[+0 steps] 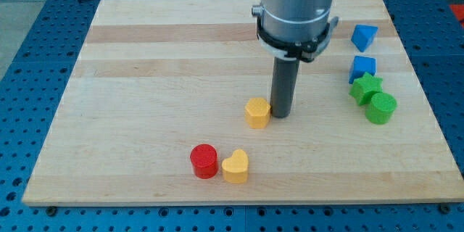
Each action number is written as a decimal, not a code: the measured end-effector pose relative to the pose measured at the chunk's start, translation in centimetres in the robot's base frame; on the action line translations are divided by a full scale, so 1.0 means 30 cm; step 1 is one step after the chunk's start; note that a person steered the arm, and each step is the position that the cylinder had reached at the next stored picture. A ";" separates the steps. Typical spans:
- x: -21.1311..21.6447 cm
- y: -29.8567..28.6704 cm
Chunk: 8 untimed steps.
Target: Slide yellow hexagon closer to yellow heart
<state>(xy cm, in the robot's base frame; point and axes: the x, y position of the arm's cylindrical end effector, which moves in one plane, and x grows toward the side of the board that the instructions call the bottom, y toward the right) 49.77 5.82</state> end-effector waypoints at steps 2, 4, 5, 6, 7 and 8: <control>0.024 0.056; -0.052 0.055; -0.079 0.046; -0.090 -0.002; -0.070 -0.069; -0.015 -0.133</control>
